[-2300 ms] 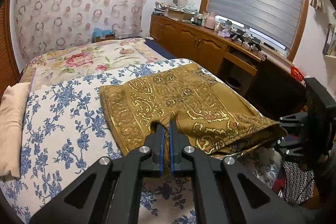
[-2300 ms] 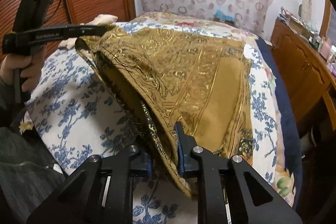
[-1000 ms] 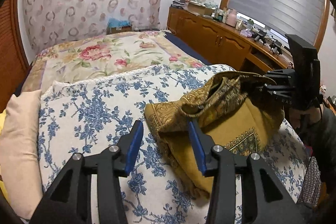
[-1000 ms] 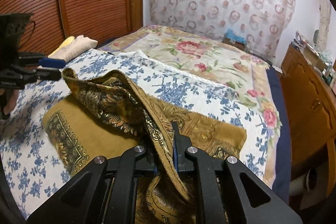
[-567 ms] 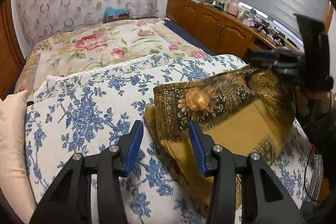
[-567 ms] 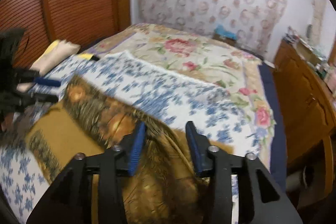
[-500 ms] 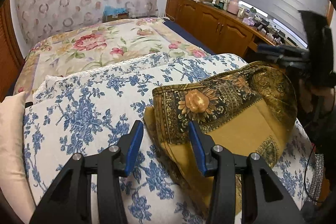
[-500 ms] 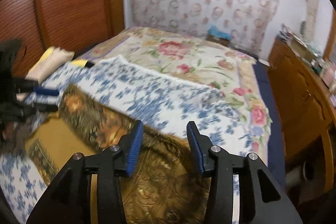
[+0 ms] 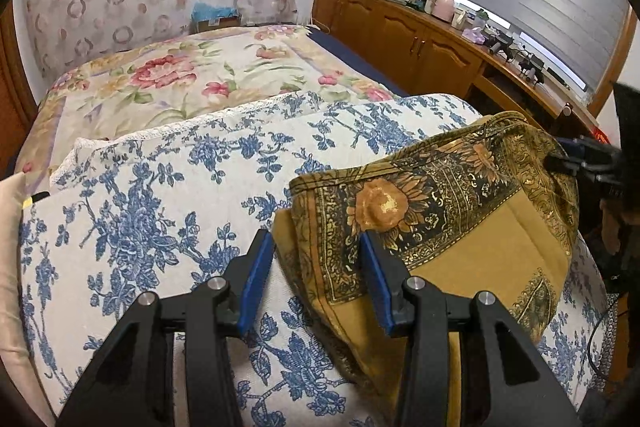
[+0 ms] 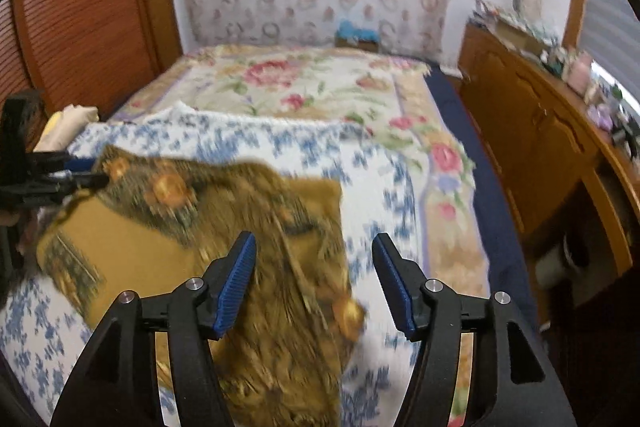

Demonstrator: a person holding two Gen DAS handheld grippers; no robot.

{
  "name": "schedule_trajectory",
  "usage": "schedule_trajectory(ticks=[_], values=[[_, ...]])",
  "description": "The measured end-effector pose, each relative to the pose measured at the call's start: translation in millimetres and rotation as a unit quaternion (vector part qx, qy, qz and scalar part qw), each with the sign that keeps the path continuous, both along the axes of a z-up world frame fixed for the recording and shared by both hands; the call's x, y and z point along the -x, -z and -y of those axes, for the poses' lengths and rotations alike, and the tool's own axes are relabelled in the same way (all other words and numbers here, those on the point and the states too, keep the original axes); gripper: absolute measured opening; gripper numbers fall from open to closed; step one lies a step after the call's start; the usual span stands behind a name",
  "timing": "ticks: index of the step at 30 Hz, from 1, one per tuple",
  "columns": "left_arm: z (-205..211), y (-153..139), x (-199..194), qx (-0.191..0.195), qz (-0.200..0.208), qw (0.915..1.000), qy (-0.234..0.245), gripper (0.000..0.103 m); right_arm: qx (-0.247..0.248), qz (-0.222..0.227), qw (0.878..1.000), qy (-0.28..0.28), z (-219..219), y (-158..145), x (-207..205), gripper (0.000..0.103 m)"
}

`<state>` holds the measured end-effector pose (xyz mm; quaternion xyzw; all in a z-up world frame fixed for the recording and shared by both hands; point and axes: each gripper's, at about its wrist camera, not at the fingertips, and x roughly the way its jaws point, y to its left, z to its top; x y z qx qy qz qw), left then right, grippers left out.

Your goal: Fold small clothes

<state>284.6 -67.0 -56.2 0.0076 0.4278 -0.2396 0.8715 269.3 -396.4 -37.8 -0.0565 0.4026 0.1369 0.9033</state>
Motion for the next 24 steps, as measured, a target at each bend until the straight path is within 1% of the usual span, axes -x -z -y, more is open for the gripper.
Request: schedule_trajectory(ticks=[2, 7, 17, 22, 24], values=[[-1, 2, 0, -0.001, -0.003, 1.0000, 0.001, 0.044, -0.010, -0.015, 1.000, 0.011, 5, 9, 0, 0.063], [-2, 6, -2, 0.003, -0.010, 0.9999, 0.001, 0.045, -0.035, -0.029, 0.999, 0.030, 10, 23, -5, 0.065], [-3, 7, 0, 0.005, -0.004, 1.0000, 0.002, 0.045, -0.066, -0.055, 0.996, 0.011, 1, 39, -23, 0.066], [-3, 7, 0, 0.005, -0.004, 1.0000, 0.002, 0.045, -0.068, -0.050, 0.996, 0.001, -2, 40, -24, 0.066], [-4, 7, 0, 0.004, -0.005, 1.0000, 0.001, 0.045, -0.068, -0.047, 0.997, -0.004, -4, 40, -23, 0.064]])
